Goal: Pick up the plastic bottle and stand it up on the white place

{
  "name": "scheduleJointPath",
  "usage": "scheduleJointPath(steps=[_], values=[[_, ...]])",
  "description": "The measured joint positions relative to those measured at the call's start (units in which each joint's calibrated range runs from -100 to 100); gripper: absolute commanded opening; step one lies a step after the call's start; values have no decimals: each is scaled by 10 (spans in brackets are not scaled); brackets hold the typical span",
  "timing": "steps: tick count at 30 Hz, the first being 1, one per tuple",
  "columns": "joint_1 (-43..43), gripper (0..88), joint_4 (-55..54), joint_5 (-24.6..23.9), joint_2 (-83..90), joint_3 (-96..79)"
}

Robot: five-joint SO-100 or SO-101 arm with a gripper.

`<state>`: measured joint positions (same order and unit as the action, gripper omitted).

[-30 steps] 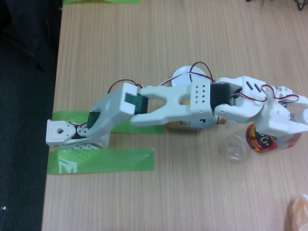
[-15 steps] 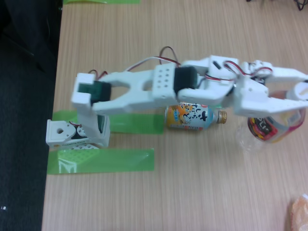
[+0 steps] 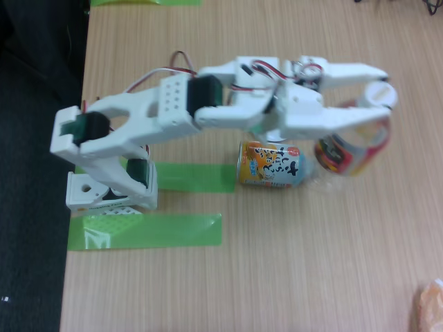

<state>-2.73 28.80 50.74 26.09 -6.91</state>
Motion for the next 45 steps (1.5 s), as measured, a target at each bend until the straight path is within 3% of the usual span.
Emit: scheduleJointPath(steps=[9, 22, 45], values=[[-66, 115, 0, 0, 110, -88], [-192, 115, 0, 0, 123, -94], [-222, 115, 0, 0, 125, -225]])
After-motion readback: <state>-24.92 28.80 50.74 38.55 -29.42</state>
